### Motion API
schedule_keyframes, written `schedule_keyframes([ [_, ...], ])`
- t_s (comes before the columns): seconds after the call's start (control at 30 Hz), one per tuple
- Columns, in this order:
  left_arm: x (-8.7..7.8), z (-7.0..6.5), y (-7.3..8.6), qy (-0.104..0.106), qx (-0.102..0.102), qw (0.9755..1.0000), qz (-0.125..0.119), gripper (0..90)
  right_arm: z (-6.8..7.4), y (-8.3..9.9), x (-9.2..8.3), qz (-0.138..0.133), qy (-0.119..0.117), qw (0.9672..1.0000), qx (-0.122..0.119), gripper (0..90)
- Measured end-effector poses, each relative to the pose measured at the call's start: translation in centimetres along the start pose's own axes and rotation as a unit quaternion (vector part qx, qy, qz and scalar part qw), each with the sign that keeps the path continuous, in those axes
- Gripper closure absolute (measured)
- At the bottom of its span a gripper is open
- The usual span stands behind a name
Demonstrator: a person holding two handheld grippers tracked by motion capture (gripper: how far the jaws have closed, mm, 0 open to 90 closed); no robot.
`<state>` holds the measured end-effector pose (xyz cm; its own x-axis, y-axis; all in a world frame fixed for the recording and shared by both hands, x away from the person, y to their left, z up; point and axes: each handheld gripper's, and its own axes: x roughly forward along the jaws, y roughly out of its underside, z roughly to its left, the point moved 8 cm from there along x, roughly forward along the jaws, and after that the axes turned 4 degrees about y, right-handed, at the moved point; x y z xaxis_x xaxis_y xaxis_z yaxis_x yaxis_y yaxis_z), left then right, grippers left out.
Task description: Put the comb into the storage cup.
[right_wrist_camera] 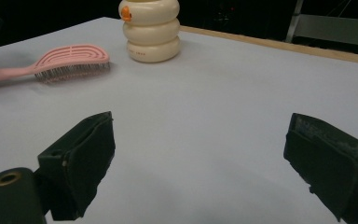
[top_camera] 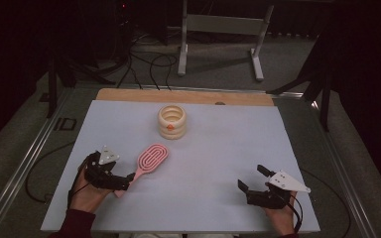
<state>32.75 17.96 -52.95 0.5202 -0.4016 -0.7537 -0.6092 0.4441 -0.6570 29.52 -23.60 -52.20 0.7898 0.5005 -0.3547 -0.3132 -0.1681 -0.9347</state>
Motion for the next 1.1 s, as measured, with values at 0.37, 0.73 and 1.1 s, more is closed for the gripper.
schedule_keyframes([
  [0.37,2.0,-0.5,-0.2,0.004,0.009,0.9983,0.058,4.2,0.0,0.0,0.0,0.001,0.001,1.0000,0.001,8.7],
  [0.73,3.9,-1.2,-0.1,0.009,0.014,0.9933,0.115,6.3,-0.1,0.1,0.1,0.004,0.002,1.0000,0.000,8.7],
  [1.1,5.0,-1.7,-0.1,0.029,0.000,0.9883,0.150,14.3,-0.1,0.1,0.1,0.006,0.002,1.0000,0.001,8.7],
])
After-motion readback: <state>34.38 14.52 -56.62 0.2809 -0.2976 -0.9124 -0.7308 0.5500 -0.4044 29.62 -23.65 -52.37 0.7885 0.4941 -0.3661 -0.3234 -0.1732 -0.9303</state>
